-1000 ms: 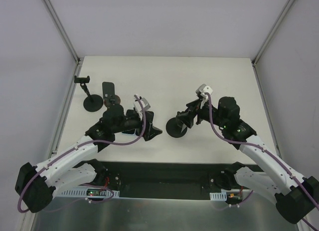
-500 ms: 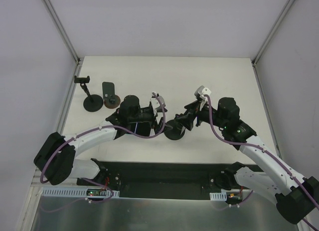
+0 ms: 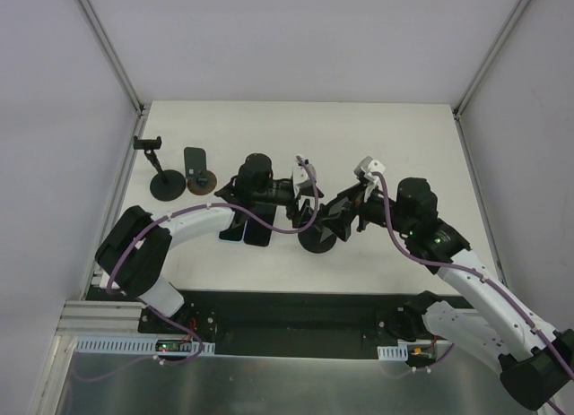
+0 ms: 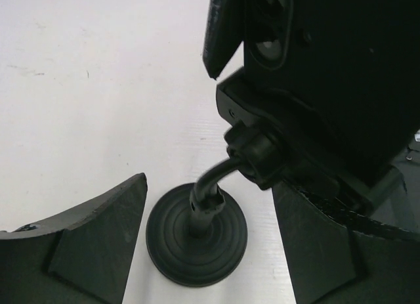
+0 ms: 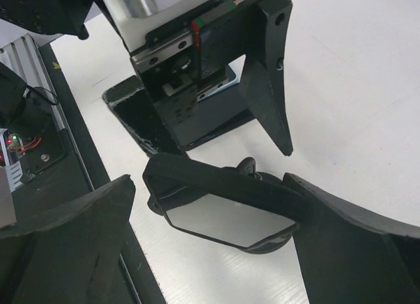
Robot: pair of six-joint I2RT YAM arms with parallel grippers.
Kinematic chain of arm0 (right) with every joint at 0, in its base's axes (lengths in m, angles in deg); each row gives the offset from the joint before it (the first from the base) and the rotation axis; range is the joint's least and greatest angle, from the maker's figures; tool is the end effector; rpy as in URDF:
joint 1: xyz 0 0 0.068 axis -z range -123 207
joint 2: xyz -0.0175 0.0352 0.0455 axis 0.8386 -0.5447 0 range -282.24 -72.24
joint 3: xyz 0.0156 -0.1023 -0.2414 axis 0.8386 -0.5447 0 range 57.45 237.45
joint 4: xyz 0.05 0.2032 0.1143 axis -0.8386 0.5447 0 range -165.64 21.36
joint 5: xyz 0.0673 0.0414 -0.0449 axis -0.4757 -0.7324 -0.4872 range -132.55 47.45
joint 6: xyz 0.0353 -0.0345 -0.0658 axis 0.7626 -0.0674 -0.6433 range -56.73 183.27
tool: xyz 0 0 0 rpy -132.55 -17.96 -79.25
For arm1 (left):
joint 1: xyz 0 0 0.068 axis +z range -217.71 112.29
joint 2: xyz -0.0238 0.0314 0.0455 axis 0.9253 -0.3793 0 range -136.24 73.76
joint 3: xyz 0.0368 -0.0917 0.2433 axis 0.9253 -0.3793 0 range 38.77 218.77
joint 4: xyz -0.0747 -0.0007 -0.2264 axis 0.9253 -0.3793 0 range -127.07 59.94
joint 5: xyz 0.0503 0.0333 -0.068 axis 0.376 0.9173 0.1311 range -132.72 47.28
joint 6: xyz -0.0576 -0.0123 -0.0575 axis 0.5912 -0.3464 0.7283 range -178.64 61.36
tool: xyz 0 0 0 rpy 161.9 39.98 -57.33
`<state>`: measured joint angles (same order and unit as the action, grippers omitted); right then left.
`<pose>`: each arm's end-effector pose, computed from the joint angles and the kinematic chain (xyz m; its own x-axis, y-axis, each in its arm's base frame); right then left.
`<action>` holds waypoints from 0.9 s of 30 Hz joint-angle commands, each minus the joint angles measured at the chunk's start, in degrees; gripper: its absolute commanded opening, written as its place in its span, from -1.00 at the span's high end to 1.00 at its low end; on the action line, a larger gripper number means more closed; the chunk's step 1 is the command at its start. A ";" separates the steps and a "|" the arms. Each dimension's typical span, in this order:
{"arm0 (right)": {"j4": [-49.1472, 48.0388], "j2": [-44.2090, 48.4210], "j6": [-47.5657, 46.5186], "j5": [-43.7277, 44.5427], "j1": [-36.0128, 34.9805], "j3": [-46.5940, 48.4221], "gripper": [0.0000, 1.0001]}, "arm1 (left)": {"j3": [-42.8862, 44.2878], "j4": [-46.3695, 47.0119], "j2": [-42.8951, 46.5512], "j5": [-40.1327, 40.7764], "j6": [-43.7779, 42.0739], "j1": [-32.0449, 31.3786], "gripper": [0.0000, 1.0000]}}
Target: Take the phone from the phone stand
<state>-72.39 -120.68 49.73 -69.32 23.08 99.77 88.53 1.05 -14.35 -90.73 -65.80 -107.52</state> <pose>0.1590 0.1457 0.3169 0.0716 -0.2037 -0.9764 -0.8744 0.4581 -0.1597 0.2290 -0.2602 0.2619 0.0279 0.0853 -0.9960 0.9990 0.0315 0.0307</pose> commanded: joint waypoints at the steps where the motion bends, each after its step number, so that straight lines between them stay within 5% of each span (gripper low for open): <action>1: -0.26 2.65 0.44 1.79 -0.37 3.20 -0.93 | 5.08 3.43 -3.63 -5.87 -1.02 -0.53 -0.49; 16: -1.22 9.51 1.85 20.78 -0.37 -0.05 -0.93 | 6.23 8.87 -8.12 -4.56 5.22 -3.69 -0.31; 23: 0.27 10.13 3.17 24.39 -0.28 -0.40 -0.94 | 0.71 14.24 -5.49 7.65 10.85 -5.27 0.22; 27: 2.37 9.77 3.96 23.43 -0.28 0.56 -0.95 | -2.82 14.24 -1.63 17.58 10.24 -7.55 0.73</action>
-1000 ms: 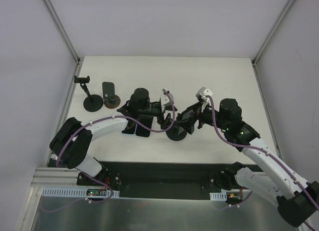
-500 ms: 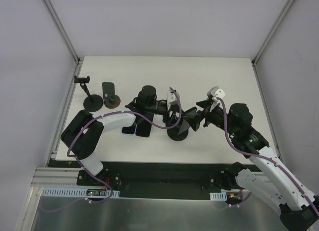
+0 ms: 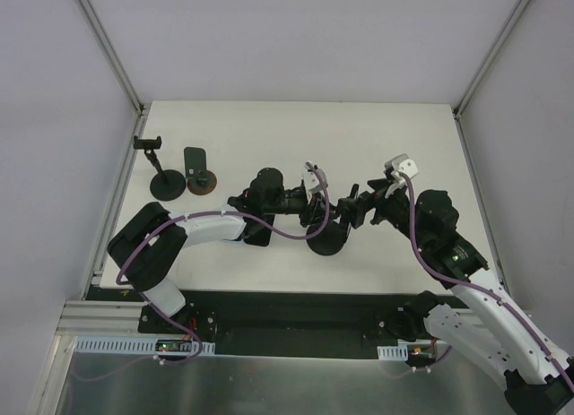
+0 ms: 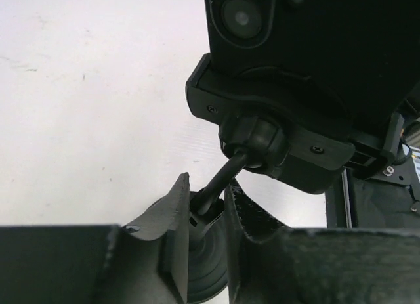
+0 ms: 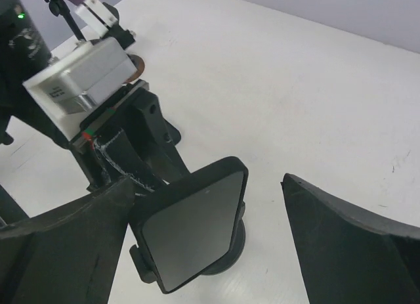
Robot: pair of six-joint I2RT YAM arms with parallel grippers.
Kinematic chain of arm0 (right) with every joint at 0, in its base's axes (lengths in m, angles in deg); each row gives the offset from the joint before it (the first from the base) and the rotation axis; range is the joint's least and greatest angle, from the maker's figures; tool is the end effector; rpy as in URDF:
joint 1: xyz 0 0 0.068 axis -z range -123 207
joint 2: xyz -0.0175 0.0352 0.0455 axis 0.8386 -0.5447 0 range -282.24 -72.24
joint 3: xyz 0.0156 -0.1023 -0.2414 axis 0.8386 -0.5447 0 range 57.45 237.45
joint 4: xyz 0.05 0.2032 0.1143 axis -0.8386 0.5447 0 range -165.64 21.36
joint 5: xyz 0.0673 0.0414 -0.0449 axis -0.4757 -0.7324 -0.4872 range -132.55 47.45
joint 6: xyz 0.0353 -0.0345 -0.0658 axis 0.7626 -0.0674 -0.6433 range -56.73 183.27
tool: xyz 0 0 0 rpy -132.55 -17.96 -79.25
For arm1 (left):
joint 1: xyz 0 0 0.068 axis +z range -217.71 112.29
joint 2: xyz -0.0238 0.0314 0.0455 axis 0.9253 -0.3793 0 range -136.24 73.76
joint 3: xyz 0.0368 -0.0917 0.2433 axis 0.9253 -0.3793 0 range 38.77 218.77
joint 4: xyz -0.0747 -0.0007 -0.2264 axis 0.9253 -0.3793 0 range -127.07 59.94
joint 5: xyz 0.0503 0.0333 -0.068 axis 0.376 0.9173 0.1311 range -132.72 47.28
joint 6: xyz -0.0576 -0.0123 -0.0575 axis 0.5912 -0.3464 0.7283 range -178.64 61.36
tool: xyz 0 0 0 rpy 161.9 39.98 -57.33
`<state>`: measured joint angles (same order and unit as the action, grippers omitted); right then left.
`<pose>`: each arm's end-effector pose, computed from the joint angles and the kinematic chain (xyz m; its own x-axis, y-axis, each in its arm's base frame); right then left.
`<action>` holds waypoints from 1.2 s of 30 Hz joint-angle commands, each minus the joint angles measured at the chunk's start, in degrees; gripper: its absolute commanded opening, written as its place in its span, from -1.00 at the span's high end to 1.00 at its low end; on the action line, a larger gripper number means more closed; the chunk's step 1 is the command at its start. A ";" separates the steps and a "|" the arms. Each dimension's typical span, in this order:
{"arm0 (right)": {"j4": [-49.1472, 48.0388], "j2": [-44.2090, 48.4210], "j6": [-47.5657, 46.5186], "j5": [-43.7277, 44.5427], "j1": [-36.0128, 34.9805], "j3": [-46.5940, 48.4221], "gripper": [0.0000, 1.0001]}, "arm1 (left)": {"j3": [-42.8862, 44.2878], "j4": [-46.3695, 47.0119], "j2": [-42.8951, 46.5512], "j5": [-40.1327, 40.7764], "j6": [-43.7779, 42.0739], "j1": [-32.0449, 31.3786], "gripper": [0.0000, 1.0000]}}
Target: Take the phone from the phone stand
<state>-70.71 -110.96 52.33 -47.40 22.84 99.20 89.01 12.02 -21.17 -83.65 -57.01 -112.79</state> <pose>0.1491 0.1084 0.3388 0.0925 -0.1657 -0.9818 -0.6230 0.7595 -0.1869 0.2270 -0.2941 0.2480 -0.0605 0.0302 -0.9977 0.9958 0.0710 -0.0582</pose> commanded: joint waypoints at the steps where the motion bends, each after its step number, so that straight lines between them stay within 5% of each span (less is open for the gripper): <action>1: 1.13 0.05 1.45 1.33 -0.04 1.65 -0.95 | -4.00 3.18 5.72 12.17 1.45 -2.82 0.82; 3: 2.88 -0.22 1.62 1.41 -0.12 2.45 -0.95 | -6.02 3.00 7.39 19.46 1.27 -4.57 0.99; 9: 6.31 -1.09 2.15 3.78 -0.04 4.56 -0.98 | -7.35 -1.65 10.55 37.27 0.57 -8.96 1.00; 16: 9.30 -4.43 2.06 7.03 -0.39 7.90 -0.53 | -3.92 -9.47 11.00 58.49 0.57 -16.35 1.00; 24: 14.40 -9.00 -0.57 13.10 -4.25 11.50 -0.12 | -2.34 -9.74 10.74 64.74 0.92 -20.66 1.00; 33: 10.81 -9.71 -1.98 11.26 -5.40 9.57 0.87 | -6.46 -4.04 14.33 60.99 0.66 -20.57 0.02; 36: 8.70 -9.71 -2.07 9.07 -5.40 8.61 0.98 | -7.26 -2.89 14.43 57.03 -0.04 -20.31 -0.23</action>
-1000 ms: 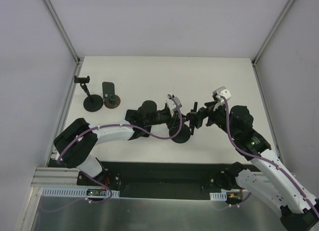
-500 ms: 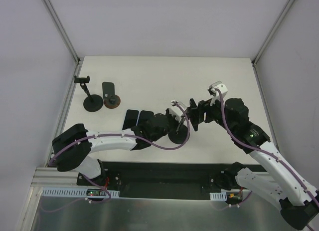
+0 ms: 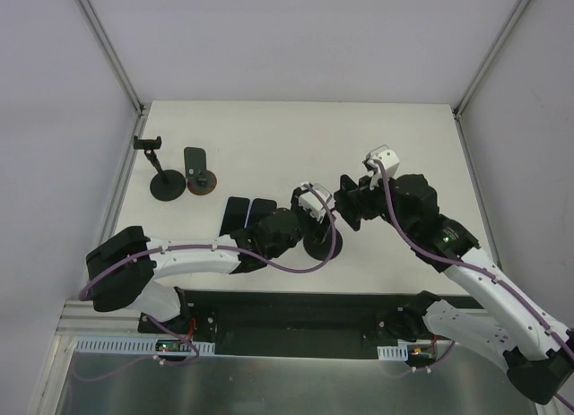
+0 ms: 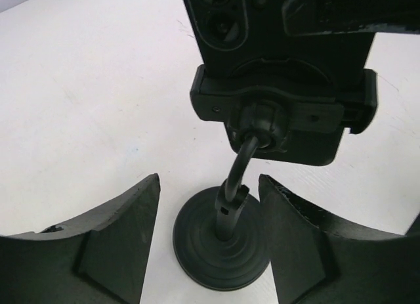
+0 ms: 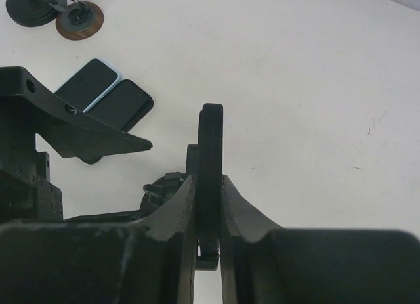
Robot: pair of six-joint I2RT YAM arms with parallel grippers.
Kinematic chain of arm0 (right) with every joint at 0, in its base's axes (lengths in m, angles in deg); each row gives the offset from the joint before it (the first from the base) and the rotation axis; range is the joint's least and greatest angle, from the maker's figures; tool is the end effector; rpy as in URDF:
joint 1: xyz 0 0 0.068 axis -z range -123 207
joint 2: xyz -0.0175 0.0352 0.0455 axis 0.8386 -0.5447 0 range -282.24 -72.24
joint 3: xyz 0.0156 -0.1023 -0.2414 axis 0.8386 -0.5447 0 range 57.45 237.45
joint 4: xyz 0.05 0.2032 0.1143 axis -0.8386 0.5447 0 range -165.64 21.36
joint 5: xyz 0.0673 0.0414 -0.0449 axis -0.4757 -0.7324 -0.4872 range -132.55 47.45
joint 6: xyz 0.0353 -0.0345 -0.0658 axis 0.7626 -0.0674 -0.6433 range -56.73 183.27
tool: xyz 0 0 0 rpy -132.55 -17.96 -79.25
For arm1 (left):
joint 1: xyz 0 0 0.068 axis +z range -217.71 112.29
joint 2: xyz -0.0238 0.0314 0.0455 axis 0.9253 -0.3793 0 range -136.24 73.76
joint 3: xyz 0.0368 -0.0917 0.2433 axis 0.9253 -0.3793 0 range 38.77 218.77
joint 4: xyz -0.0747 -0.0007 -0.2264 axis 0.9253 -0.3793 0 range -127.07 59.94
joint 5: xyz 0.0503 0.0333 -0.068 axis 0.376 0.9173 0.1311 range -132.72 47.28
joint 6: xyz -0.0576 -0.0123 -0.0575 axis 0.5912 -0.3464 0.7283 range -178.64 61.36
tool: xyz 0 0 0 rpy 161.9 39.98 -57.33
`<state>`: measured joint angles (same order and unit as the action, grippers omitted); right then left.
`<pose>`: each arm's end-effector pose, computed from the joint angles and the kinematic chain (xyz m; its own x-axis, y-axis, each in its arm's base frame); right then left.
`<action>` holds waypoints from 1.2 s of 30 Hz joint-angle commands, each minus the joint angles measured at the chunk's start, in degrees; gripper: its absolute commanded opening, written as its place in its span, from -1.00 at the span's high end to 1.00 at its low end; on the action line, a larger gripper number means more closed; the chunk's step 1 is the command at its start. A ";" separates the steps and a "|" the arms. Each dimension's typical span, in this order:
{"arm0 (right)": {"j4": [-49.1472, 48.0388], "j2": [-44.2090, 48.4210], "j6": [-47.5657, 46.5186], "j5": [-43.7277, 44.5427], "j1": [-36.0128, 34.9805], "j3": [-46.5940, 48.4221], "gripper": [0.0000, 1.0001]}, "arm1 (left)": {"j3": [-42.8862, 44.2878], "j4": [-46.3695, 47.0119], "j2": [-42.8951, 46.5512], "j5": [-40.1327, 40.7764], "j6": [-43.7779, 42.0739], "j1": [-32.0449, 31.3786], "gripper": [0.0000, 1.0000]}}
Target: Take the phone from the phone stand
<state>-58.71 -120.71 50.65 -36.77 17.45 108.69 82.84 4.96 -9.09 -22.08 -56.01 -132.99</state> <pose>0.1664 0.1280 0.3383 -0.0622 -0.3331 -0.9408 -0.5858 0.7754 -0.2359 0.1645 -0.2968 0.2646 -0.0597 0.0269 -0.9979 0.7010 0.7128 -0.0227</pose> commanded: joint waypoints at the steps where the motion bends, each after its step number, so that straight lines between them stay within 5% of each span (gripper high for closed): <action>1: -3.83 0.13 -0.39 -2.08 -0.09 -1.06 0.98 | -1.10 4.26 2.34 -5.52 -1.14 0.06 -0.27; 9: -9.45 1.44 -0.74 -7.17 0.00 -4.48 0.97 | 0.05 5.32 0.15 -12.99 1.67 3.66 -0.34; 22: -25.01 4.44 2.78 -9.03 0.00 -15.56 0.98 | 0.84 4.88 -2.67 -16.07 5.45 5.77 -0.10; 25: -23.96 3.82 3.31 -9.03 0.00 -15.12 0.98 | 0.93 4.96 -3.02 -16.07 5.54 6.12 0.04; 31: -20.80 4.26 2.43 -7.28 -0.09 -13.28 0.97 | 1.19 4.79 -3.63 -17.13 4.40 6.21 0.72; 33: -20.36 4.00 1.90 -6.92 -0.09 -12.93 0.82 | 0.84 4.61 -3.55 -17.30 4.22 6.13 0.95; 36: -20.36 2.86 1.37 -6.14 -0.09 -12.40 0.50 | 0.49 4.26 -3.20 -17.57 3.70 6.13 1.00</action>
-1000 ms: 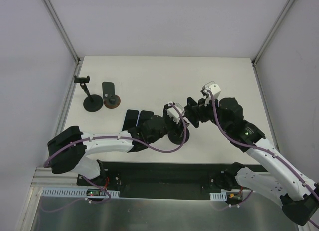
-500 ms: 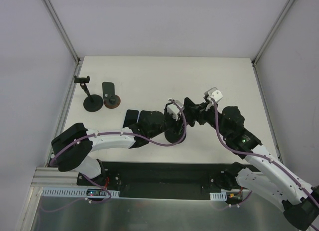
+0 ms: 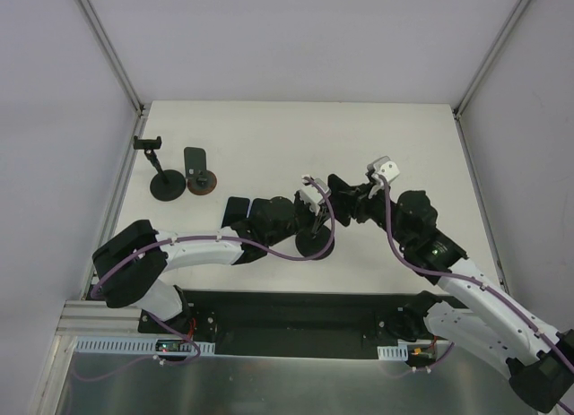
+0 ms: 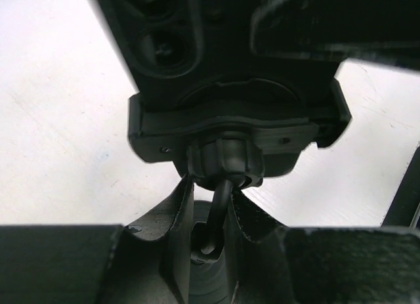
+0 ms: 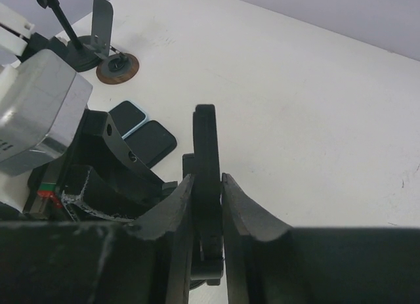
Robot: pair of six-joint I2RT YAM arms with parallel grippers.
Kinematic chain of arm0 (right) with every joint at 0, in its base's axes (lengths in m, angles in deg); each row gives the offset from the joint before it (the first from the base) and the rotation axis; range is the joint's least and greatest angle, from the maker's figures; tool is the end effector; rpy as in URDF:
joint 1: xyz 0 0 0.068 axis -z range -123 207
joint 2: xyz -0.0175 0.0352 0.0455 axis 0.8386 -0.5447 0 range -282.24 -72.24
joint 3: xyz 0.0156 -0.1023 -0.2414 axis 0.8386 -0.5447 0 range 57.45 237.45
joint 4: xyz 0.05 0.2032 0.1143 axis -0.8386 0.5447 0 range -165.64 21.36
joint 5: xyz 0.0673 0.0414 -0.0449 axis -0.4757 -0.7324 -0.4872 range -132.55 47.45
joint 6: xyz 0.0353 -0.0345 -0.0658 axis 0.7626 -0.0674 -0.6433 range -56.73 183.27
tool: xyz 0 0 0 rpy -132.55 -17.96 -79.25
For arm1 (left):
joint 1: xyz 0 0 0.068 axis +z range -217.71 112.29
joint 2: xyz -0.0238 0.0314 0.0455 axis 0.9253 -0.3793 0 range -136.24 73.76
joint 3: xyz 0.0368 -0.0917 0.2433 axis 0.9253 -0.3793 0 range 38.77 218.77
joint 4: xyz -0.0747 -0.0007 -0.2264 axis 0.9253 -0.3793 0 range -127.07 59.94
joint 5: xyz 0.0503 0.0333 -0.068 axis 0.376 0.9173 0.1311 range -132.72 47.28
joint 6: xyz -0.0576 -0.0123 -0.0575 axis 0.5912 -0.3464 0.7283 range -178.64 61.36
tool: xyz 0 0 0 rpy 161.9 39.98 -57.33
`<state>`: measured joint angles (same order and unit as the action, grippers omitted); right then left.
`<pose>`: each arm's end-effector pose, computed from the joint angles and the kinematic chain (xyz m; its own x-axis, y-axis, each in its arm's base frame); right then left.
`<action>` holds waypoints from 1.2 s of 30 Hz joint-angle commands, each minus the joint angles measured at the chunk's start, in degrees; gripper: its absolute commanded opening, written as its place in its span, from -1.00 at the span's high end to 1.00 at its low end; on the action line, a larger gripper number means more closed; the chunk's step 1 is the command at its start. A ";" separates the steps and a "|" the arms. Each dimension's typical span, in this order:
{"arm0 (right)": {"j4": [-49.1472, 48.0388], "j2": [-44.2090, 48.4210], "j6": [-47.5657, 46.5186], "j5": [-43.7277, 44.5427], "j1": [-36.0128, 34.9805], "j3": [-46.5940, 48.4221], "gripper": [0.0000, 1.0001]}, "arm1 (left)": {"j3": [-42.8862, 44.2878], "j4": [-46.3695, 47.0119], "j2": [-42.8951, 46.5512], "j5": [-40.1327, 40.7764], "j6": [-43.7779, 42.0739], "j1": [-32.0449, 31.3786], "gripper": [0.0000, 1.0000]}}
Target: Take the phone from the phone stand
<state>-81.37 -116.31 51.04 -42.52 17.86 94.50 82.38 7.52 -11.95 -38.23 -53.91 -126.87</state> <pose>0.1625 0.1320 0.3191 0.1165 -0.1782 -0.9771 -0.6201 0.7554 -0.2118 0.1841 -0.2973 0.2517 -0.1076 0.0197 -0.9940 0.8098 0.5817 -0.0761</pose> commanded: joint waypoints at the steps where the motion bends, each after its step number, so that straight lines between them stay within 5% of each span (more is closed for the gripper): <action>1: 2.31 -1.98 0.72 -0.38 -0.50 2.22 0.39 | 0.86 1.53 -0.07 -1.59 1.34 0.01 1.00; 2: 2.31 -2.42 0.45 -0.38 -0.50 2.58 0.17 | 0.86 1.35 0.10 -1.68 1.16 0.01 1.00; 5: 1.87 -4.17 0.10 1.53 -0.42 3.80 -0.07 | 0.86 0.48 0.37 -1.85 0.81 -0.08 1.00; 36: -3.14 -11.82 -0.08 3.04 0.37 7.06 0.18 | 0.50 -3.48 1.60 -0.36 0.10 -0.26 1.00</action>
<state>-80.72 -128.20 50.97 -40.20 17.79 99.27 82.38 7.12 -11.84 -38.75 -53.80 -126.91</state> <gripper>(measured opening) 0.427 0.175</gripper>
